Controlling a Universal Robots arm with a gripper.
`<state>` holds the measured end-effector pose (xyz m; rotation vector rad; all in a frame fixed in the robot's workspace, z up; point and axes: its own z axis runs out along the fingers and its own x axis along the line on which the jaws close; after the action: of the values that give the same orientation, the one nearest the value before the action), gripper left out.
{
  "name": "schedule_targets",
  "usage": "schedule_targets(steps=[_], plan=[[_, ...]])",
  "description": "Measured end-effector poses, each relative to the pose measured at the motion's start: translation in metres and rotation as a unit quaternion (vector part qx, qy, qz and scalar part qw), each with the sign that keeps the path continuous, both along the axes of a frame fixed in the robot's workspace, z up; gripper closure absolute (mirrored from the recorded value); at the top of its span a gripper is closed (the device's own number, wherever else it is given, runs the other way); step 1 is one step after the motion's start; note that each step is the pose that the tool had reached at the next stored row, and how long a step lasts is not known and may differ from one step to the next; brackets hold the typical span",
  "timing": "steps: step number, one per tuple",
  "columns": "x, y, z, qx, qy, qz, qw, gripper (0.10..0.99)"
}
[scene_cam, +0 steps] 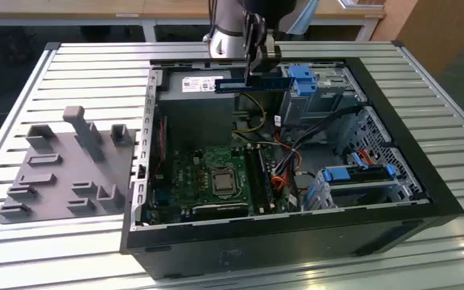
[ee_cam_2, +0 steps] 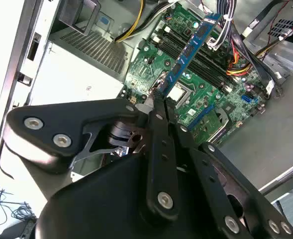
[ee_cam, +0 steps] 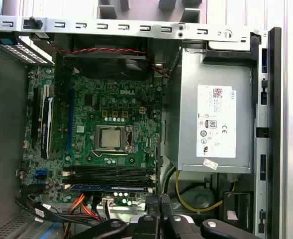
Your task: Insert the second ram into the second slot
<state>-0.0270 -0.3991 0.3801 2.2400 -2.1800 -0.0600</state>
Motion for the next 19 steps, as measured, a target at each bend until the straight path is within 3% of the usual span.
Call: schedule_targets(steps=[17,19], plan=[[0.0000,-0.0025,0.0000,0.0000,0.0000,0.000,1.0000,0.953],[0.0000,-0.0051,0.0000,0.0000,0.0000,0.000,1.0000,0.953]])
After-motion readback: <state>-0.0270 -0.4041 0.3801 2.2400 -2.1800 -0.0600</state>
